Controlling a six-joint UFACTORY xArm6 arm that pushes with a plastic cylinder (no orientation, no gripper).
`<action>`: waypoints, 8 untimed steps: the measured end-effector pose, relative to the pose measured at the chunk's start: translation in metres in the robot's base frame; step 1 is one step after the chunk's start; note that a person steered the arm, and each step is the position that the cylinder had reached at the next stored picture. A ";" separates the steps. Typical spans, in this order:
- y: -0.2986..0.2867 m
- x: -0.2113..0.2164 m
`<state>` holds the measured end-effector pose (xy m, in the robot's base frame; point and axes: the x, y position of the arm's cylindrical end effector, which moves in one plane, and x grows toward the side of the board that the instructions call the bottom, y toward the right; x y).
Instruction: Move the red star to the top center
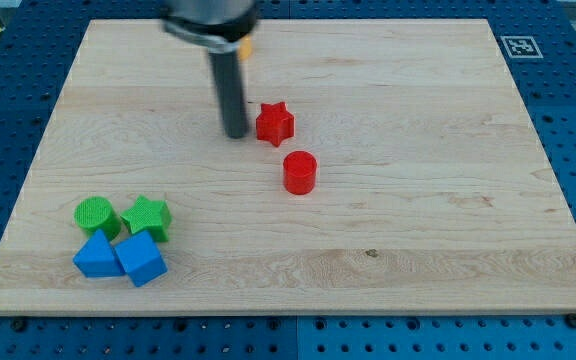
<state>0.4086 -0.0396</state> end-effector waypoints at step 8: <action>0.103 -0.019</action>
<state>0.3896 0.0639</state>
